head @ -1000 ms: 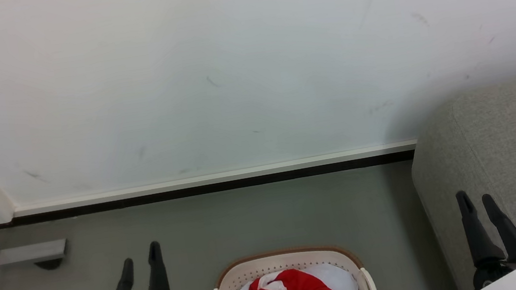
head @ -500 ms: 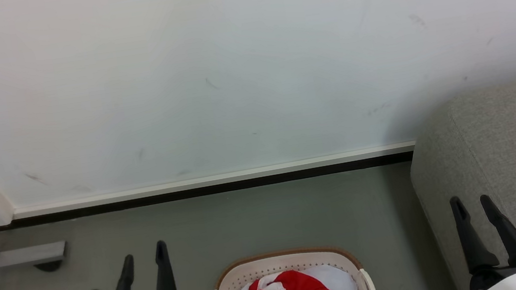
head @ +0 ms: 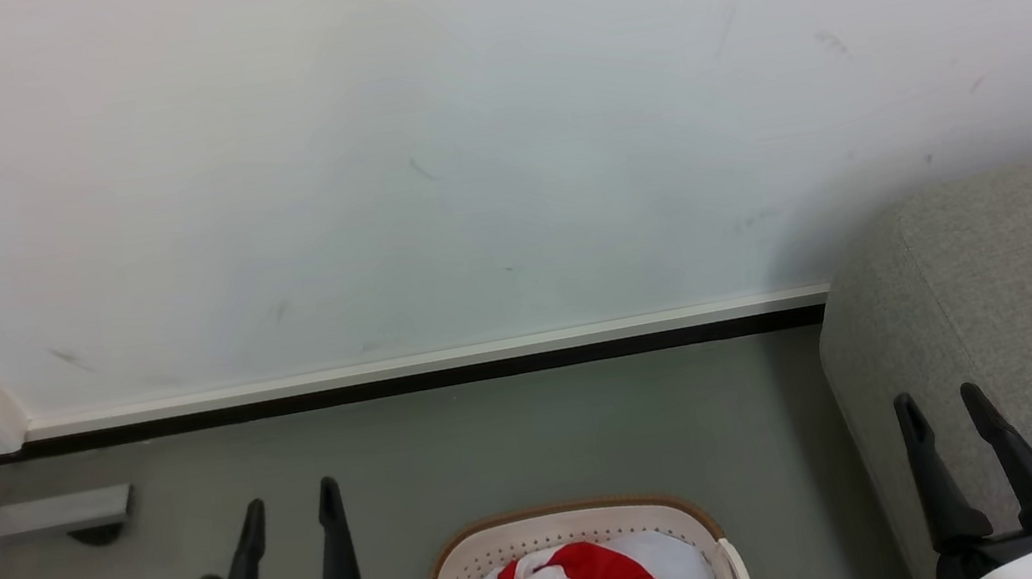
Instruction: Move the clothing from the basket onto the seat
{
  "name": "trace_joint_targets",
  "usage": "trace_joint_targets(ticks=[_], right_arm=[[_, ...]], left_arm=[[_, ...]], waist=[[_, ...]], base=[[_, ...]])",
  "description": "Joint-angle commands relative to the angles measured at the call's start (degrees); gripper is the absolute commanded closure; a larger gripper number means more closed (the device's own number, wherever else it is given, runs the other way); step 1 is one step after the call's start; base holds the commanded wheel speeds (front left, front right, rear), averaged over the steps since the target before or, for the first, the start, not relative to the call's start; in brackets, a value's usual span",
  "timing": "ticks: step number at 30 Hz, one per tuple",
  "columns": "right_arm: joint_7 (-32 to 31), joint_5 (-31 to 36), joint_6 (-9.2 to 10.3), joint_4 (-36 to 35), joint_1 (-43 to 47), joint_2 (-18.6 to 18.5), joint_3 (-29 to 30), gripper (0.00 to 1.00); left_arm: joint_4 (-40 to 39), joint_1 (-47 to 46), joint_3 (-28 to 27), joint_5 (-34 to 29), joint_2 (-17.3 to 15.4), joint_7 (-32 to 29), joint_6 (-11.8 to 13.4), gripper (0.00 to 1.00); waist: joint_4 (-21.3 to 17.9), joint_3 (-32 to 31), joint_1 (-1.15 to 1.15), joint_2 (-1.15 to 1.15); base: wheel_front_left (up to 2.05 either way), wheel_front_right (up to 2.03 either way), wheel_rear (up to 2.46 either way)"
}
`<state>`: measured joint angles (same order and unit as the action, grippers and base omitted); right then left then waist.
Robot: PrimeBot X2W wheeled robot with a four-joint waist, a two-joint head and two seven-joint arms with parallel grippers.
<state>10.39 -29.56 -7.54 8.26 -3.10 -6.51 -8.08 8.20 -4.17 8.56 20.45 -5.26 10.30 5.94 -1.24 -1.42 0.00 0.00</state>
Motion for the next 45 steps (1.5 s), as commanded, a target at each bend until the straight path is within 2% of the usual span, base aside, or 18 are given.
trace_joint_targets(ticks=[1, 39, 45], right_arm=[[0.6, 1.67, 0.07, -0.76, 0.42, 0.02, 0.09, 0.0], [4.83, 15.4, 0.1, -2.36, 1.26, 0.09, -0.73, 0.0], [4.84, 14.92, 0.1, -2.24, 1.24, 0.03, -0.79, 0.0]], left_arm=[[-0.73, 0.3, 0.26, -2.14, -0.51, 0.71, 0.21, 0.0], [-2.09, 1.37, -0.44, -18.62, 1.25, 4.92, 0.81, 0.0], [-2.16, 1.46, -0.9, -18.94, 1.55, 4.88, 0.5, 0.0]], waist=[[-0.01, -0.07, 0.0, 0.0], [-0.23, -0.95, 0.0, 0.0], [-0.31, -1.05, 0.0, 0.0]], base=[[0.0, 0.0, 0.0], [0.0, 0.0, 0.0], [0.0, 0.0, 0.0]])
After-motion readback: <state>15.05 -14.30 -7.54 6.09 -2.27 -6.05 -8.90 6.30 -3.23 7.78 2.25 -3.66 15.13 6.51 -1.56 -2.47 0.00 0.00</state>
